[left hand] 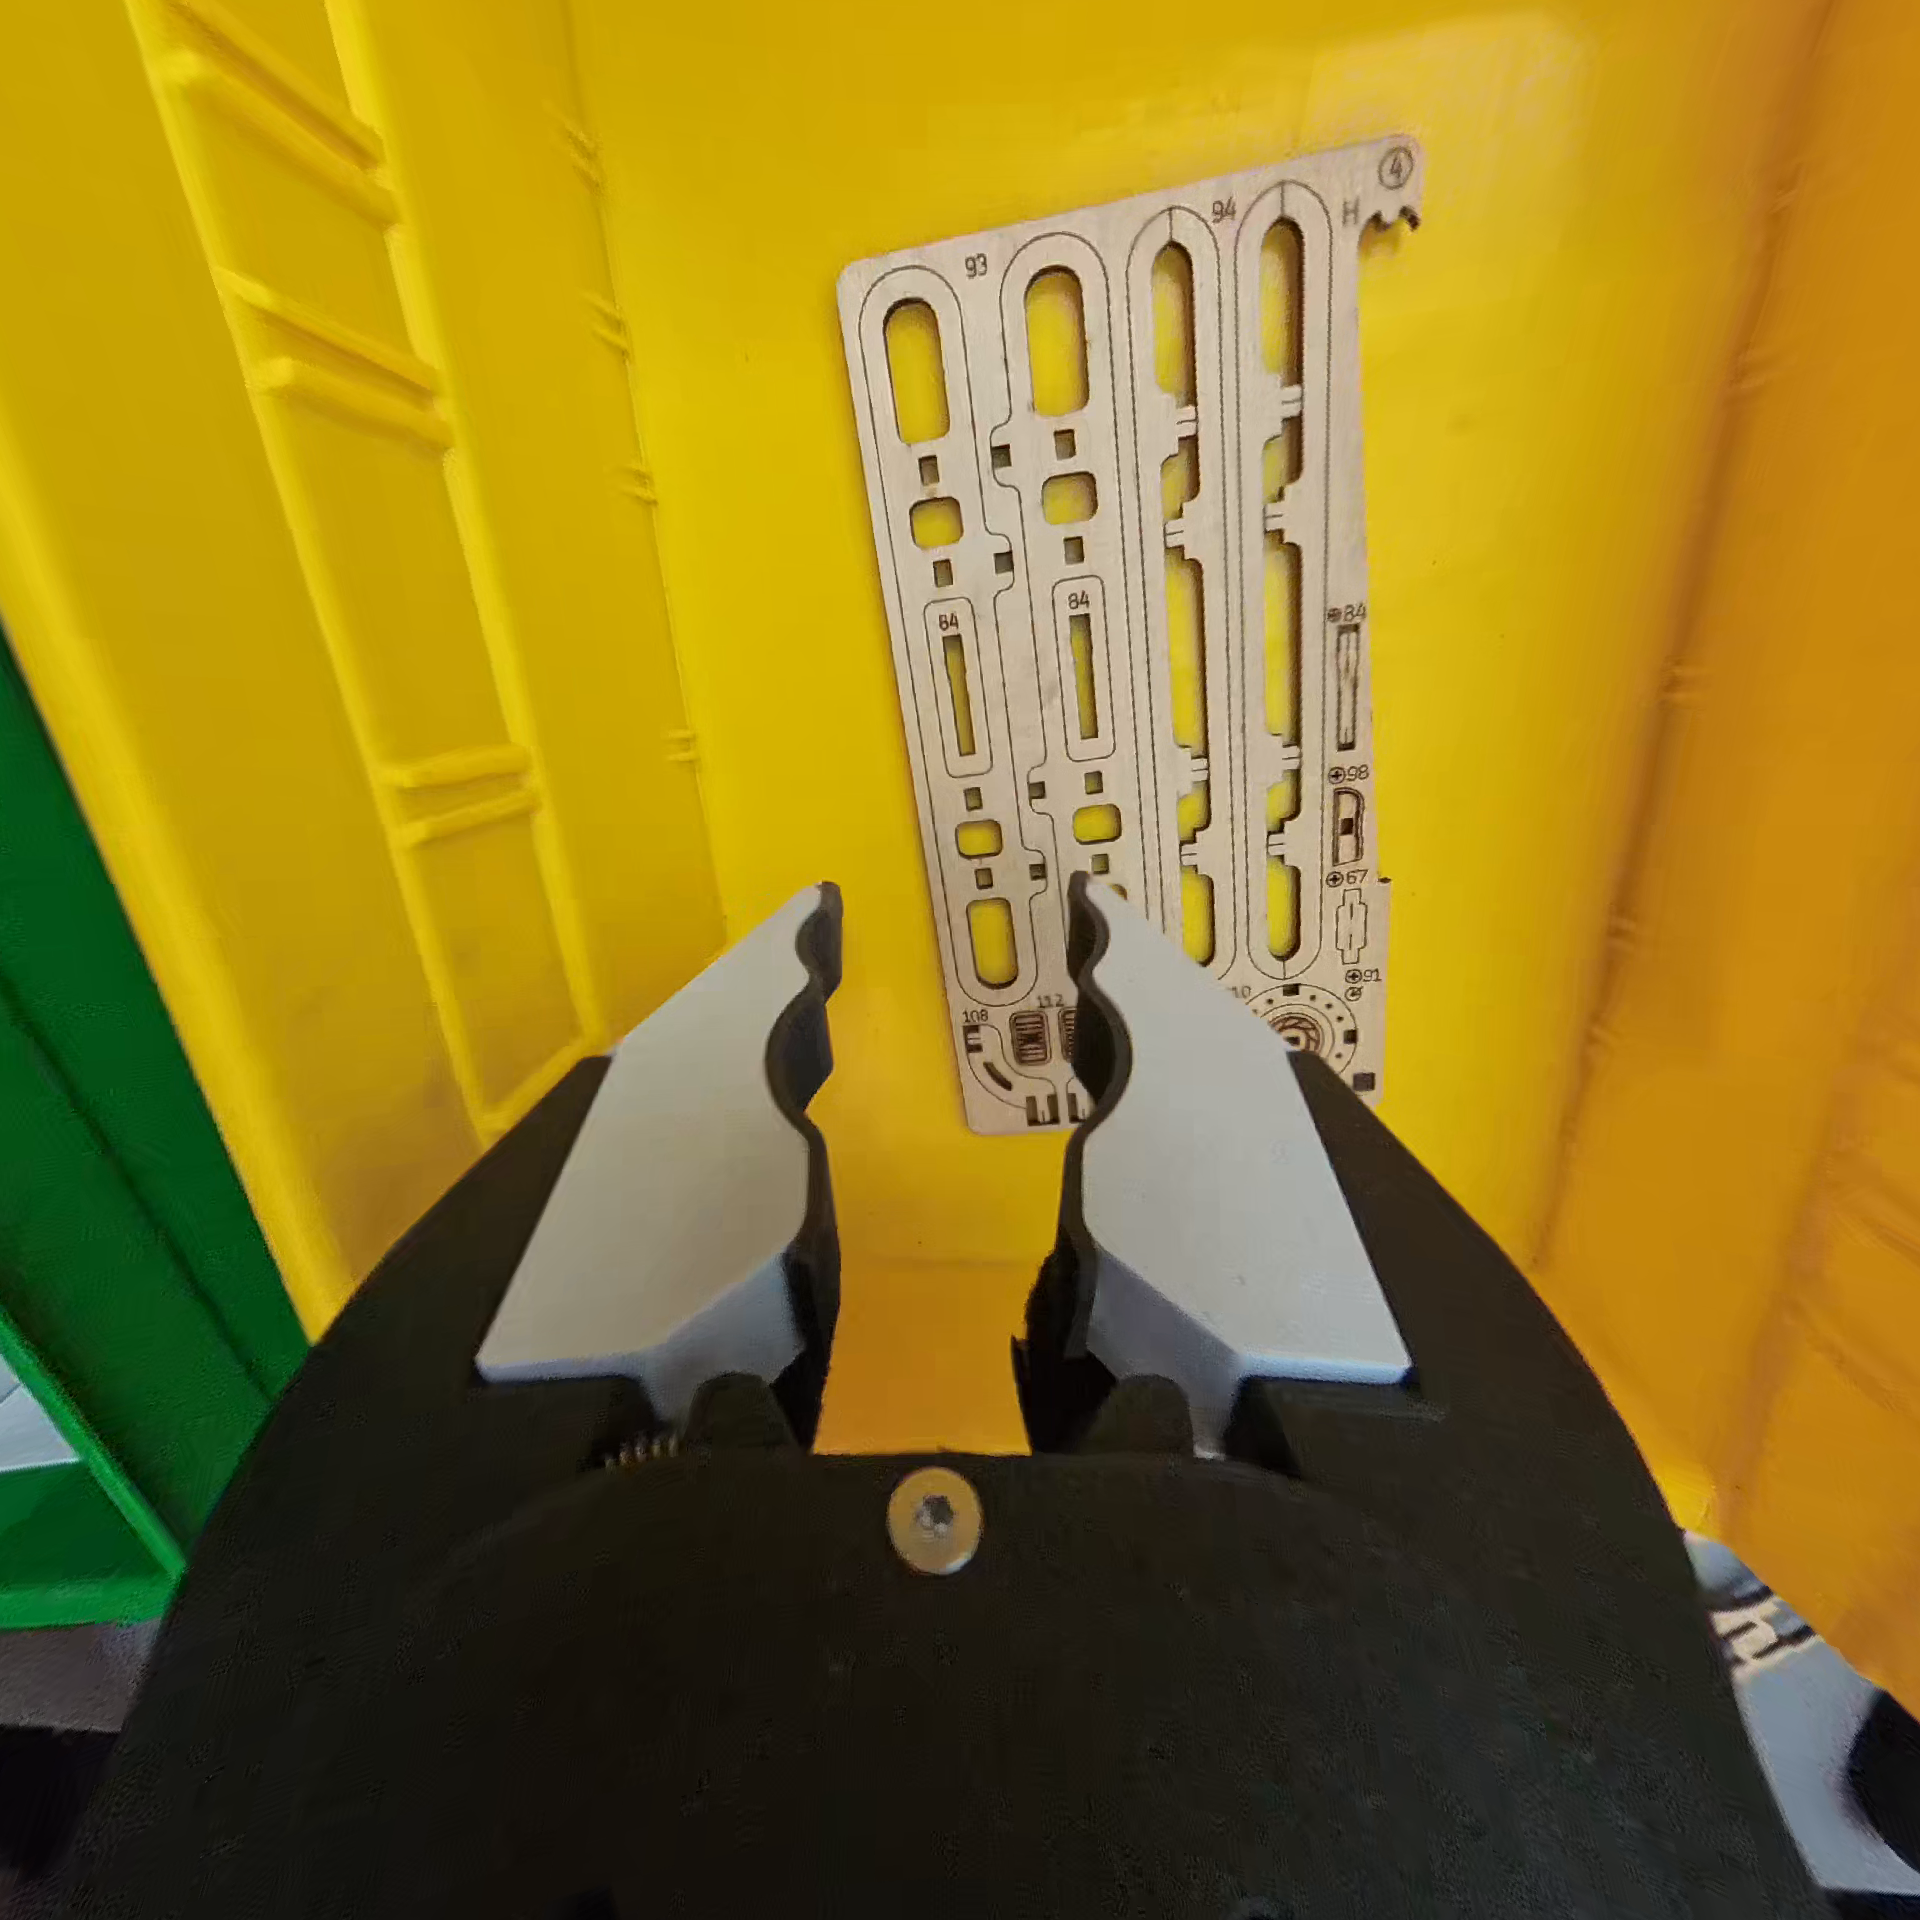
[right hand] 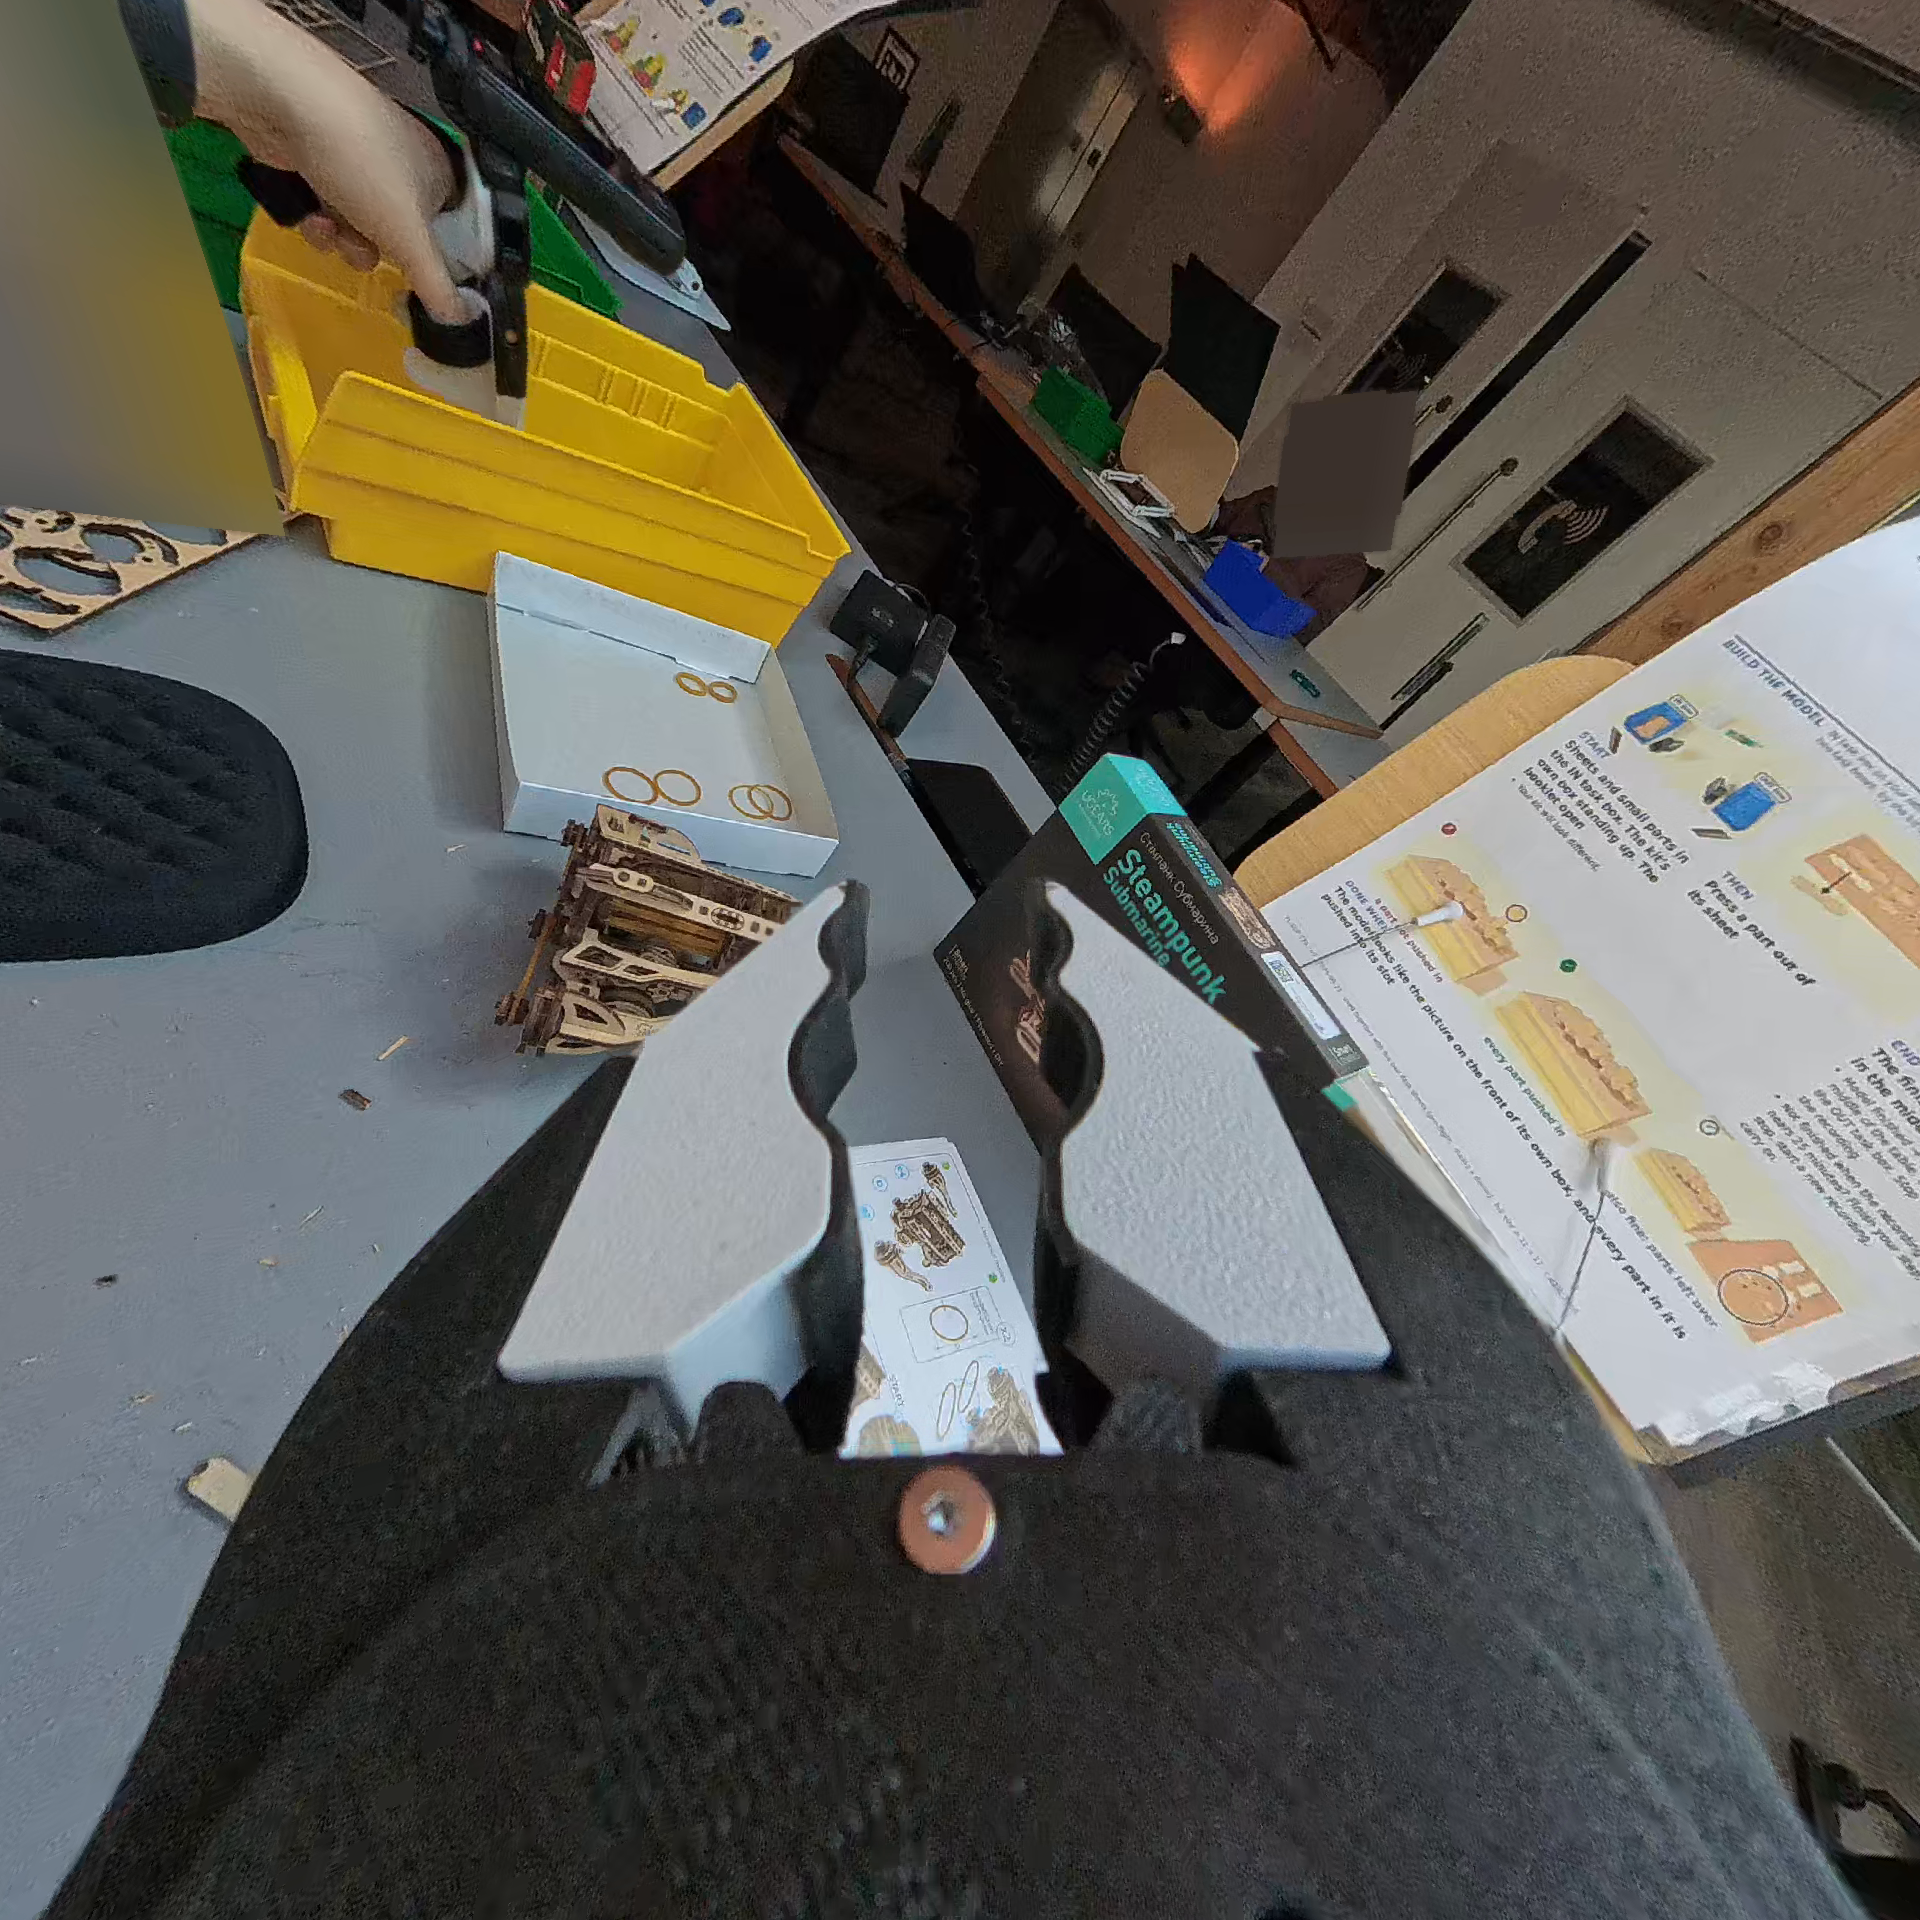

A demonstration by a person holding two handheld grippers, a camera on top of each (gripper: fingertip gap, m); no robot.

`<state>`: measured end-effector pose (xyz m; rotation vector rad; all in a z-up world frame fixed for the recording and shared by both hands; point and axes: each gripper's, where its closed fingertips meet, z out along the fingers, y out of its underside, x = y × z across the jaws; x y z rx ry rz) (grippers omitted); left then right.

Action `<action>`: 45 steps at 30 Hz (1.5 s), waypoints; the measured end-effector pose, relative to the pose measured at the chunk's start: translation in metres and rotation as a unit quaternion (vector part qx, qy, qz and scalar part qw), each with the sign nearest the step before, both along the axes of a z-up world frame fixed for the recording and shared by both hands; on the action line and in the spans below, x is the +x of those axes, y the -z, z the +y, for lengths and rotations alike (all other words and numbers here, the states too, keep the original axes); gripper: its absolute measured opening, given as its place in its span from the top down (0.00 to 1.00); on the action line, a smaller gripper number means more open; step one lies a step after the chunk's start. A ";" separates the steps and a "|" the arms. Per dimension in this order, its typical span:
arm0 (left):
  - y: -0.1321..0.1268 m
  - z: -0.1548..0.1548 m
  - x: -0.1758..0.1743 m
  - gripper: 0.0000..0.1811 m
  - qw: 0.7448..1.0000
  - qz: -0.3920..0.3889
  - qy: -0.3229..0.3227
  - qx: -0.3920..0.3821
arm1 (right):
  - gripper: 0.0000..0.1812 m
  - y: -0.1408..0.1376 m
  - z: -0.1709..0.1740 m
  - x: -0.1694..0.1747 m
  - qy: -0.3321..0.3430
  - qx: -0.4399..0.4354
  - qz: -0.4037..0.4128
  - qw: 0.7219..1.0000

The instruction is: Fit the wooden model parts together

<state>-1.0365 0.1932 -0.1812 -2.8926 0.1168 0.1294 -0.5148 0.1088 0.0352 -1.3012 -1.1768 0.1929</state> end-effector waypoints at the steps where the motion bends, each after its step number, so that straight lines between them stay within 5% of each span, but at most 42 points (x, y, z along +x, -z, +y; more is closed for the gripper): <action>1: 0.002 0.001 0.001 0.79 1.000 -0.008 0.003 -0.010 | 0.84 0.003 0.001 0.002 0.003 -0.005 0.000 1.000; 12: 0.015 -0.004 0.003 0.72 0.998 -0.014 0.030 -0.046 | 0.83 0.019 0.009 0.016 0.019 -0.033 0.010 0.999; 20: 0.016 -0.006 0.010 0.84 0.998 -0.035 0.023 -0.040 | 0.82 0.030 0.007 0.016 0.017 -0.037 -0.004 0.999; 26: 0.009 -0.012 0.011 0.84 0.995 0.014 0.039 -0.094 | 0.81 0.036 0.005 0.016 0.009 -0.046 0.002 0.999; 31: -0.036 -0.008 -0.005 0.84 0.972 0.199 0.086 -0.089 | 0.80 0.051 0.005 0.010 -0.008 -0.064 -0.001 0.998; 37: -0.118 -0.021 -0.001 0.84 0.892 0.410 0.148 -0.119 | 0.75 0.081 0.005 -0.005 -0.032 -0.098 -0.011 0.995; 41: -0.169 -0.032 0.022 0.84 0.841 0.495 0.176 -0.130 | 0.71 0.101 -0.005 -0.022 -0.061 -0.130 -0.004 0.990; 45: -0.225 -0.038 0.078 0.84 0.822 0.527 0.206 -0.072 | 0.67 0.101 -0.031 -0.051 -0.123 -0.193 0.057 0.972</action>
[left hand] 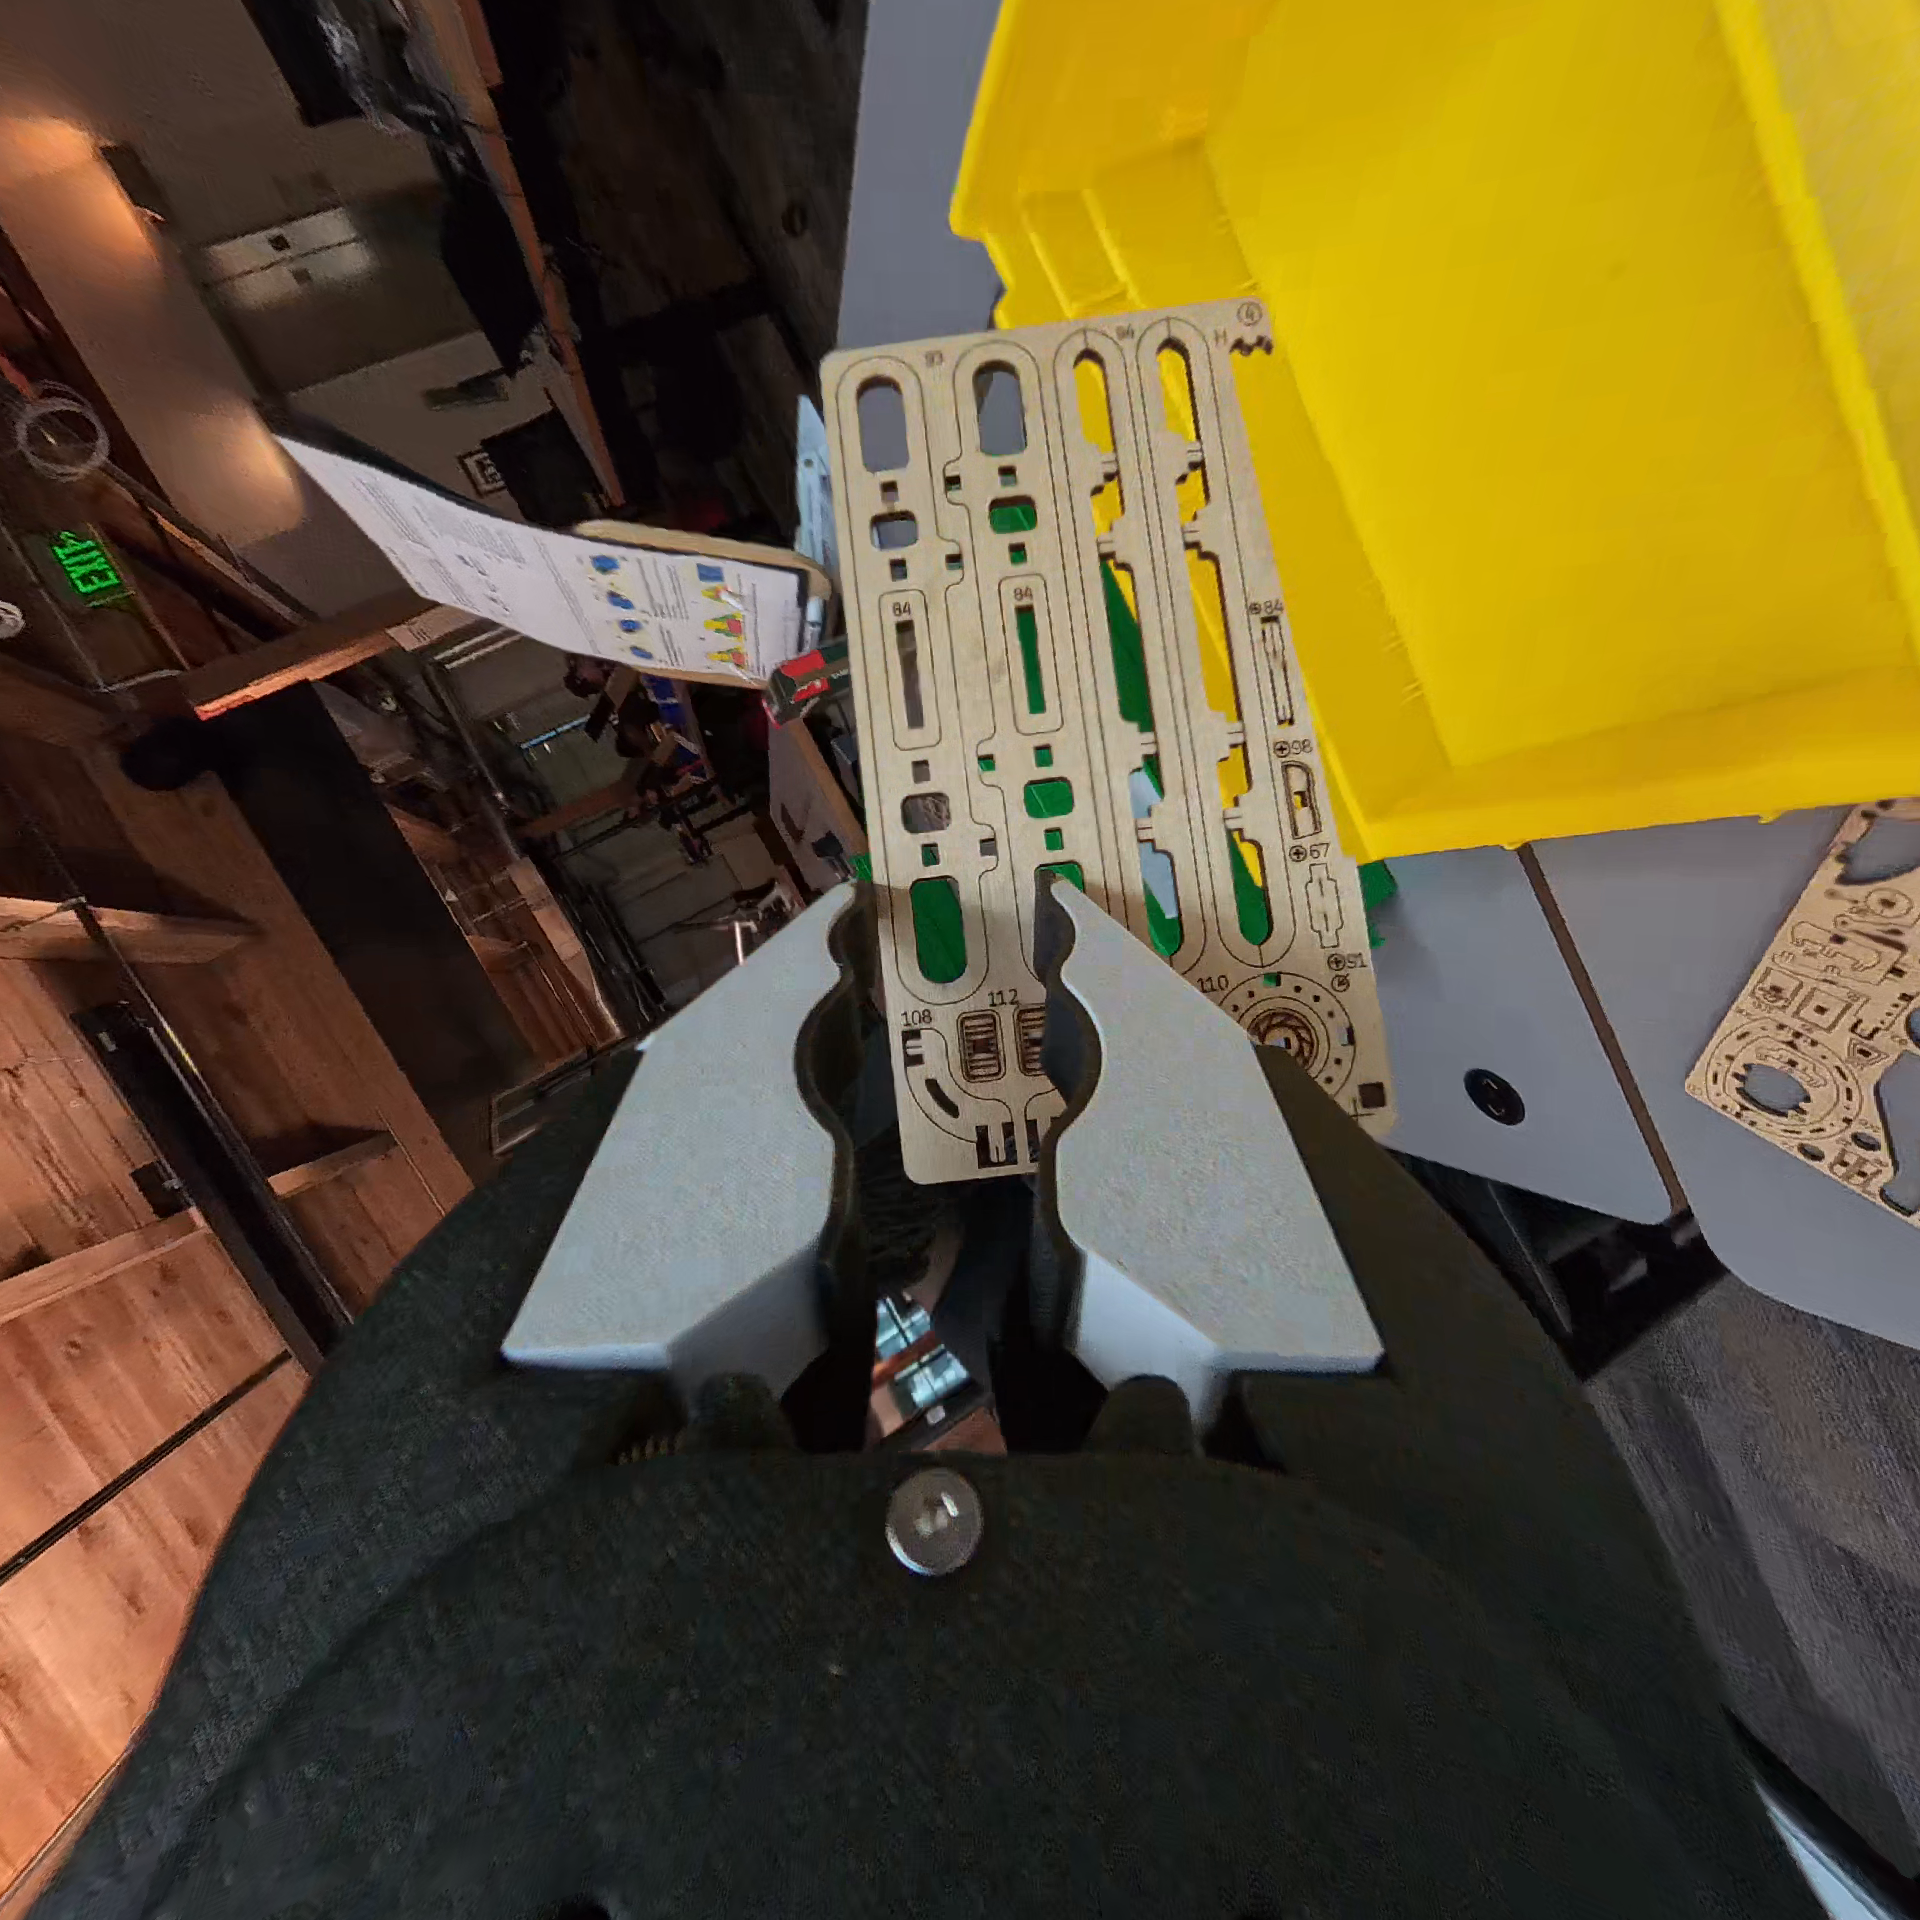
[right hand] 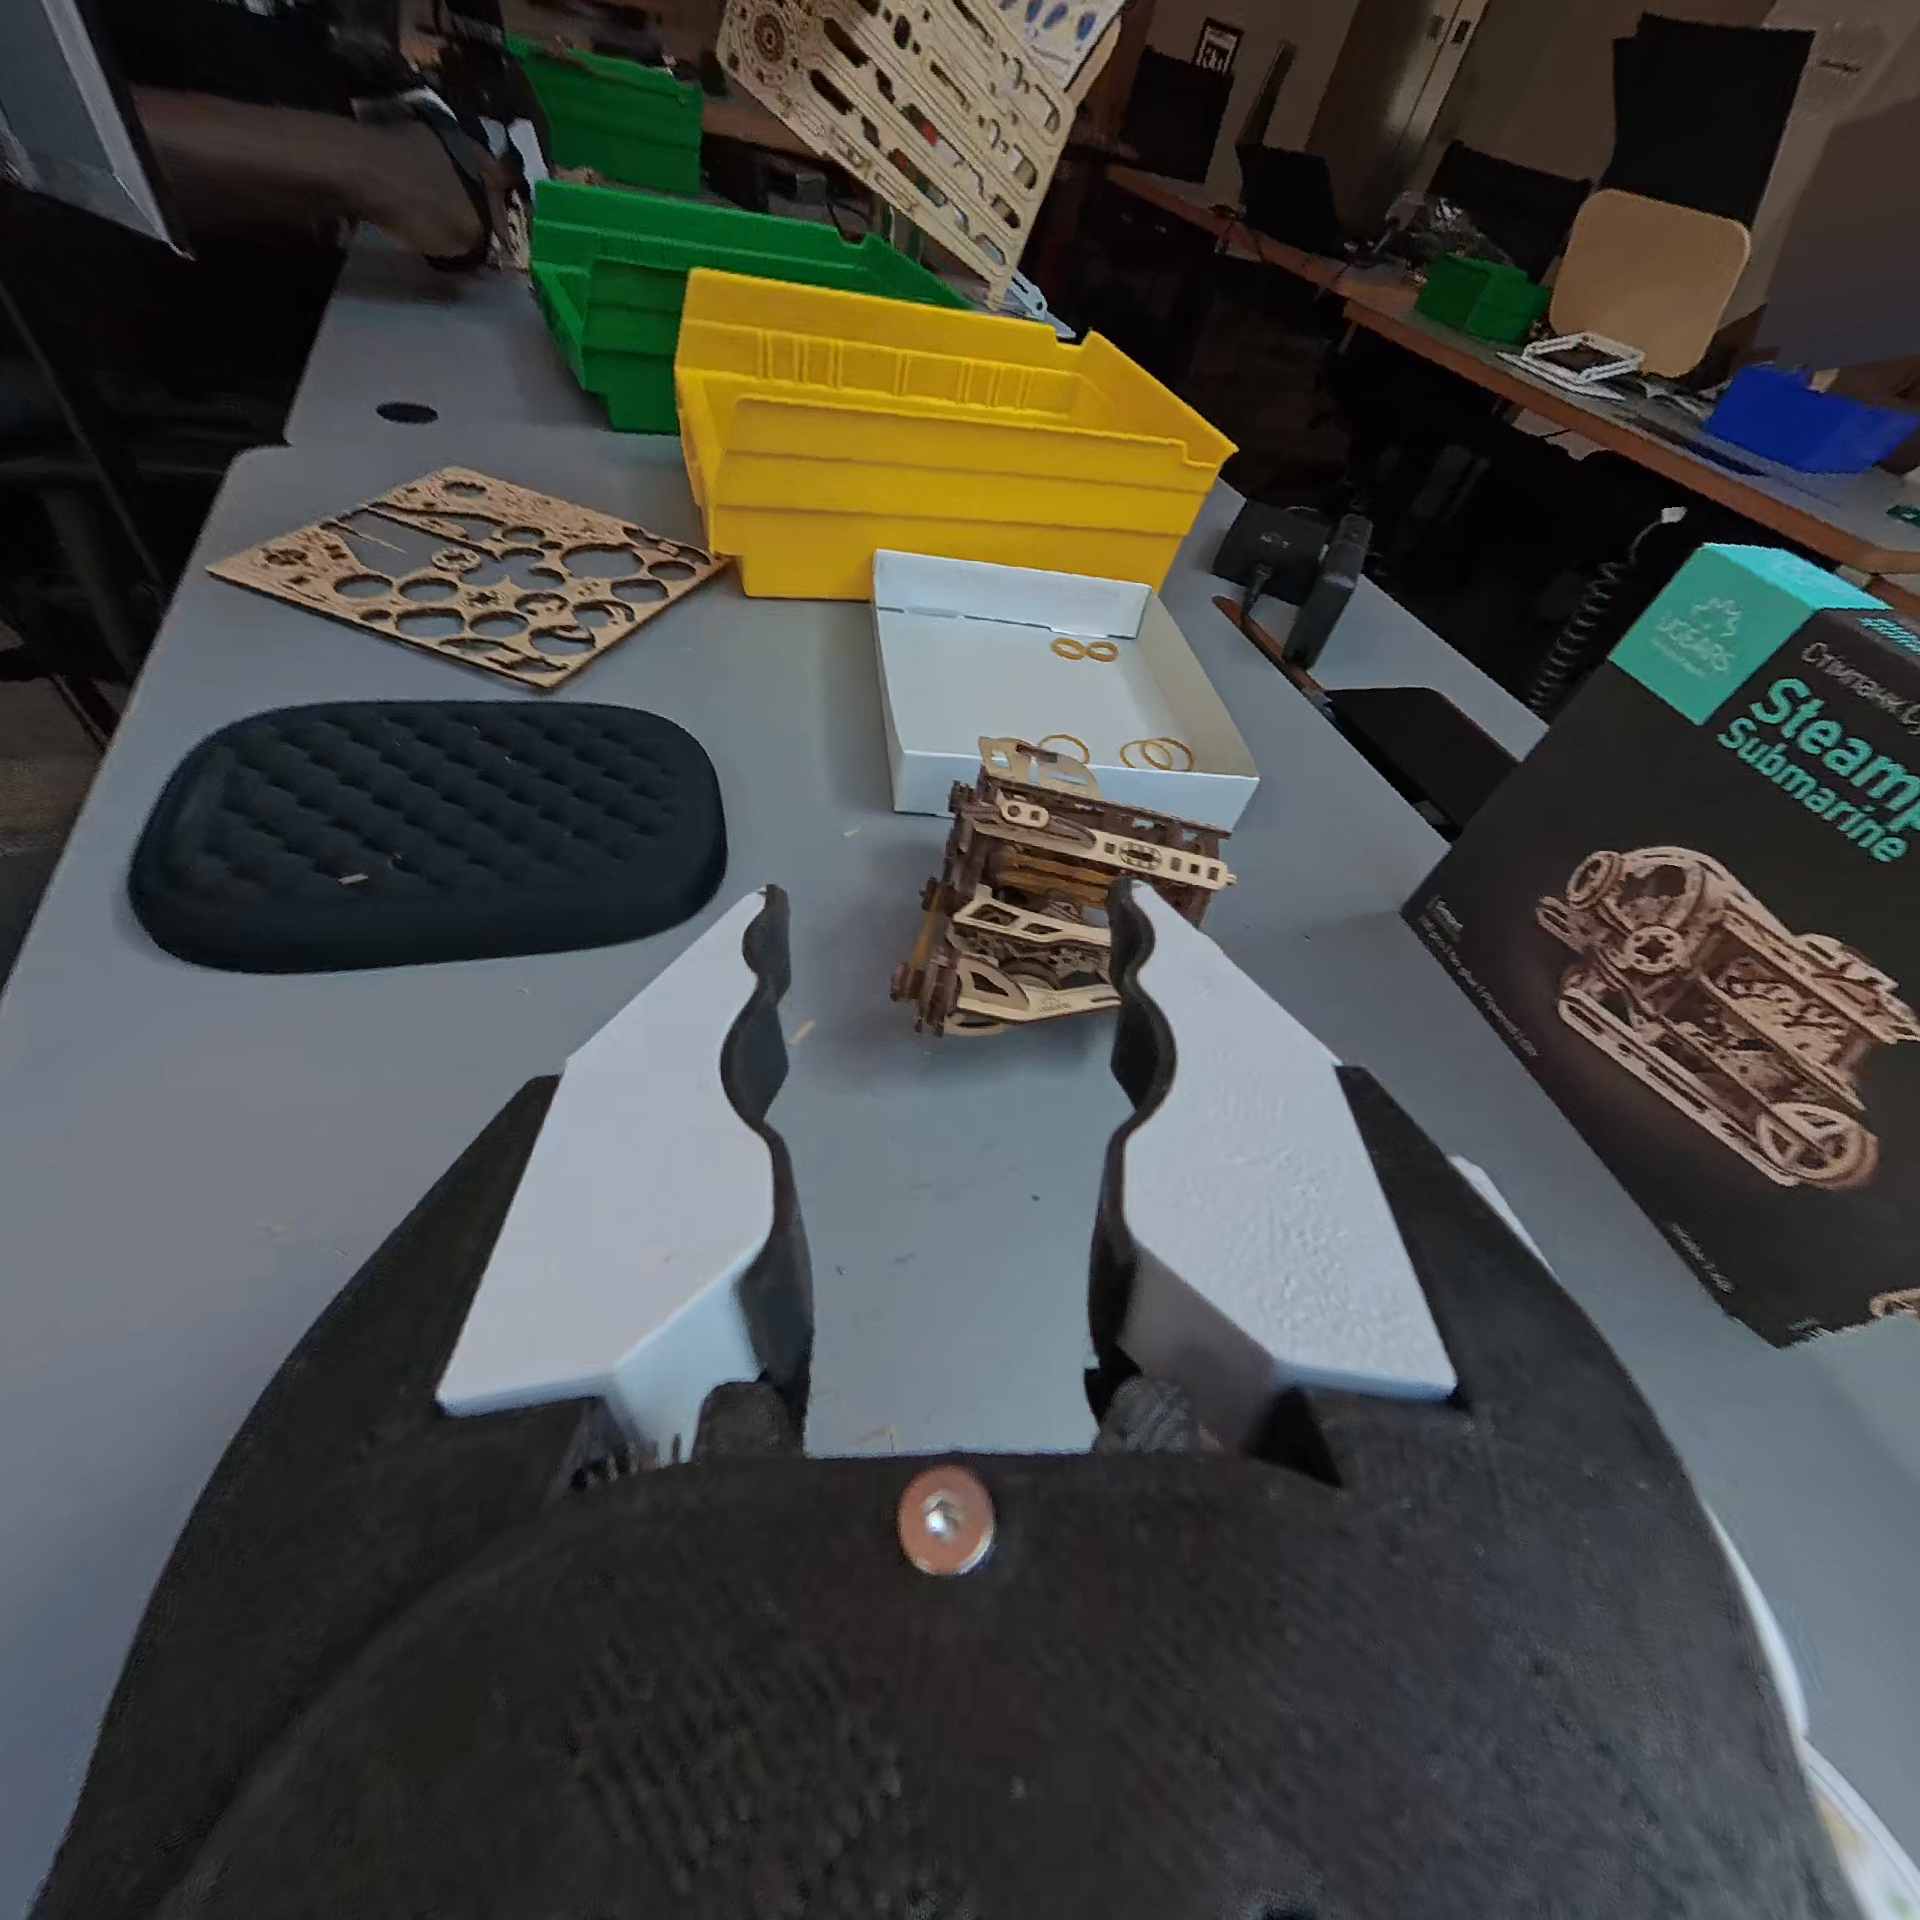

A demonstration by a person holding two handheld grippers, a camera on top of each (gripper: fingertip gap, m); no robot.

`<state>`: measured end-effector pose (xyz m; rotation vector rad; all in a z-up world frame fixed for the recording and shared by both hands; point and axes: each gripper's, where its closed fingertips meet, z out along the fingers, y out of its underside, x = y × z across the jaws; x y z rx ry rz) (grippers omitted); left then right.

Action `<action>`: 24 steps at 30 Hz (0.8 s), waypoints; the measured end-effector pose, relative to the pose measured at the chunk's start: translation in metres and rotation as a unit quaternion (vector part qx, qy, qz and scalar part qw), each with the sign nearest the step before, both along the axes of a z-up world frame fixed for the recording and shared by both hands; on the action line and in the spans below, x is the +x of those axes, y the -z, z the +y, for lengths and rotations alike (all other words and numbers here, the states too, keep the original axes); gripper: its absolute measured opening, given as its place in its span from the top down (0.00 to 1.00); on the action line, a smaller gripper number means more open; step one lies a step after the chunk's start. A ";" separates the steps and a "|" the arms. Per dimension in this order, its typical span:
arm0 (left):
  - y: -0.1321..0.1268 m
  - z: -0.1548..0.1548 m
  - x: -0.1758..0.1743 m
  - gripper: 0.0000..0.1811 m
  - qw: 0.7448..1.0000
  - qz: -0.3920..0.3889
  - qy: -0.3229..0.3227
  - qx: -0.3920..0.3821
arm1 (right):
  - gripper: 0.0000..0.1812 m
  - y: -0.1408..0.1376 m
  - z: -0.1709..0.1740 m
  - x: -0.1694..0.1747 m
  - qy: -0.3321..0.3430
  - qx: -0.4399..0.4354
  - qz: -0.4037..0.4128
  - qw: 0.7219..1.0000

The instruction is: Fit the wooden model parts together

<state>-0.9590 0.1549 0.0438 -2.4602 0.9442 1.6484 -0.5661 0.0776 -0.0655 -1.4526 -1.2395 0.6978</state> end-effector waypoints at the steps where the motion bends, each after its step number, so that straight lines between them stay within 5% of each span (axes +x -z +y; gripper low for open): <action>1: -0.015 -0.001 0.021 0.84 1.000 -0.004 0.025 0.018 | 0.64 -0.005 -0.007 -0.008 -0.015 -0.022 0.025 0.999; 7: -0.083 -0.014 0.199 0.84 0.953 -0.138 0.230 0.142 | 0.58 -0.074 -0.015 -0.036 -0.085 -0.204 0.212 0.952; 10: -0.112 -0.032 0.291 0.84 0.902 -0.173 0.346 0.190 | 0.42 -0.123 0.022 -0.027 -0.061 -0.274 0.320 0.905; 14: -0.135 -0.057 0.379 0.84 0.843 -0.232 0.433 0.218 | 0.42 -0.182 0.049 0.010 -0.079 -0.340 0.458 0.818; 19: -0.133 -0.068 0.449 0.84 0.754 -0.356 0.499 0.237 | 0.82 -0.233 0.027 0.073 -0.197 -0.307 0.514 0.776; 21: -0.131 -0.072 0.470 0.74 0.689 -0.451 0.510 0.250 | 0.99 -0.233 0.031 0.098 -0.176 -0.296 0.501 0.794; 24: -0.120 -0.077 0.484 0.55 0.607 -0.595 0.478 0.223 | 1.00 -0.227 0.044 0.138 -0.123 -0.249 0.447 0.850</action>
